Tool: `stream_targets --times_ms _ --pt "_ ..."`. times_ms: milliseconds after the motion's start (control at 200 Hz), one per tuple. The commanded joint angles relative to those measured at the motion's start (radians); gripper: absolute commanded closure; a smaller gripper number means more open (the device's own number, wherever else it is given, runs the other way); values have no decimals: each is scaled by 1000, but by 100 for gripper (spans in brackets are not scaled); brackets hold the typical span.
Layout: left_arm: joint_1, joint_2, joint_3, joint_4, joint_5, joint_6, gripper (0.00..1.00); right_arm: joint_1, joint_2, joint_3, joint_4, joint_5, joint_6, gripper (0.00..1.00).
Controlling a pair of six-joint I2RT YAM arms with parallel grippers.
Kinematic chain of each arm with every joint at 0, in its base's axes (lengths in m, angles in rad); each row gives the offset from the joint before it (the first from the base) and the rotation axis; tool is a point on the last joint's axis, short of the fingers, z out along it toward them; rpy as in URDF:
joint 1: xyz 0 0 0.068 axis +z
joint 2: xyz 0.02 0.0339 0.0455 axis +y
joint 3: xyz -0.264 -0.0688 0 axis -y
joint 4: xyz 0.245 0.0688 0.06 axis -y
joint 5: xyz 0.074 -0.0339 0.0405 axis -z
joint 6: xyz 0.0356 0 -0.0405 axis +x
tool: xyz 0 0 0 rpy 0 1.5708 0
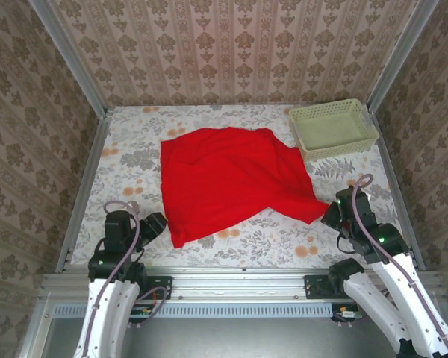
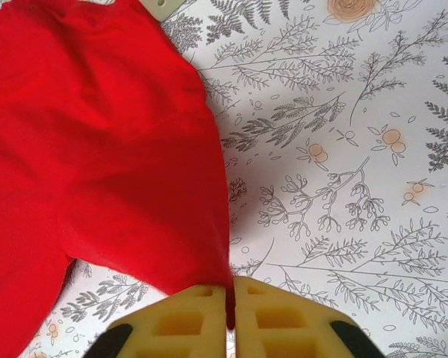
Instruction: Fold the inside-out t-shirt
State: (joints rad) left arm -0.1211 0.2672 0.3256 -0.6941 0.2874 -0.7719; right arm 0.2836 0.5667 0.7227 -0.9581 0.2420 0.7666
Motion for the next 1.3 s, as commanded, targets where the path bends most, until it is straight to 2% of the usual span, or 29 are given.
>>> stream_targets --times_ms 0,105,145,200,285,340,430,495,635,725,785,855,1110,1295 --pt "-56 81 85 -85 -131 -19 41 -6 9 36 -2 40 -3 85" --pt "-231 242 164 -122 -290 -20 37 -3 51 80 7 9 -44 73" --pt "-321 299 192 -140 -375 -40 35 7 70 99 0 7 -58 68" --pt "-492 376 234 -181 -504 -94 31 36 96 120 -7 20 -77 62" --pt "-696 504 301 -237 -659 -190 27 128 140 126 40 0 -116 55" --pt "-779 600 340 -264 -706 -235 27 205 190 119 86 -3 -118 52" --pt "-852 763 384 -266 -726 -260 27 311 309 103 197 -35 -118 48" --pt "-882 869 413 -264 -742 -266 25 338 402 88 279 -67 -108 43" --pt "-891 1030 449 -219 -720 -246 23 328 577 68 417 -111 -77 40" --pt "-873 1087 436 -196 -697 -241 24 277 665 47 473 -152 -40 38" --pt "-845 1104 413 -184 -673 -239 28 224 706 6 522 -208 -8 37" --pt "-824 1093 375 -163 -651 -239 34 174 736 -43 566 -238 19 36" --pt "-815 978 257 -190 -614 -319 49 66 741 -138 565 -166 82 33" --pt "-818 848 227 -294 -684 -398 65 21 730 -148 553 -119 97 33"
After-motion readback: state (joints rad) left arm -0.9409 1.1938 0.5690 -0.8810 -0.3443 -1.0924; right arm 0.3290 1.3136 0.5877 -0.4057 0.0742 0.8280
